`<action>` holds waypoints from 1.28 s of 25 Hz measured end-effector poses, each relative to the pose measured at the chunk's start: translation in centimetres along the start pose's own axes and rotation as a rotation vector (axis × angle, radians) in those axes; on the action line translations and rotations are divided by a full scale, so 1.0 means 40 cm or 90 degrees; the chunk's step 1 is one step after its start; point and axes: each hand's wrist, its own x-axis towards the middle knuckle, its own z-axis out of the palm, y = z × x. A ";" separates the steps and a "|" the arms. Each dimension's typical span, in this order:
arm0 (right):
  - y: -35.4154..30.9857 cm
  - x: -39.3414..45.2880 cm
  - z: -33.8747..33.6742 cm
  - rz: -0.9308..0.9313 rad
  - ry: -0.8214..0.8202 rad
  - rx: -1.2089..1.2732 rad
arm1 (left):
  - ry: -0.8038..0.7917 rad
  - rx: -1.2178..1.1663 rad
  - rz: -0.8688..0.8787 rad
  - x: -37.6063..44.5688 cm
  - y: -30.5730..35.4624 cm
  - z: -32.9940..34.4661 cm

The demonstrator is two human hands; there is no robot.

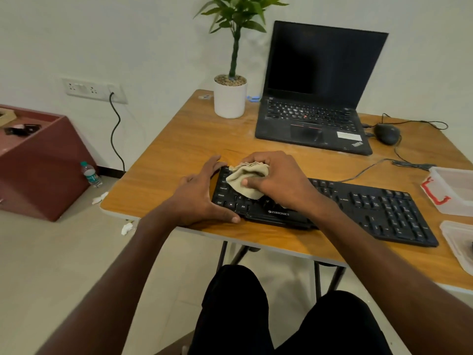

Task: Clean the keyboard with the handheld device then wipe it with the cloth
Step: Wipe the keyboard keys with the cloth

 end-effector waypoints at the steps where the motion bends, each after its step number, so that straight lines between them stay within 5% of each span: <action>1: -0.016 0.015 0.016 -0.022 -0.017 -0.026 | 0.006 0.012 -0.001 -0.003 0.005 0.000; 6: -0.061 0.041 0.057 -0.197 -0.098 -0.235 | 0.030 0.029 -0.018 -0.020 0.040 0.002; 10: -0.064 0.059 0.022 -0.128 -0.140 -0.385 | 0.031 0.032 -0.030 -0.023 0.050 -0.005; 14: -0.078 0.063 0.052 -0.110 -0.092 -0.285 | 0.025 0.024 -0.027 -0.025 0.052 -0.006; 20: -0.062 0.057 0.030 -0.040 -0.066 -0.416 | 0.021 0.011 -0.020 -0.026 0.049 -0.005; 23: -0.094 0.054 0.059 -0.078 -0.107 -0.276 | 0.023 0.016 -0.028 -0.024 0.047 -0.005; 28: -0.084 0.064 0.053 -0.037 -0.110 -0.381 | 0.022 0.018 -0.027 -0.026 0.049 -0.003; 32: -0.093 0.049 0.073 -0.082 -0.155 -0.317 | 0.024 0.024 -0.010 -0.023 0.043 -0.001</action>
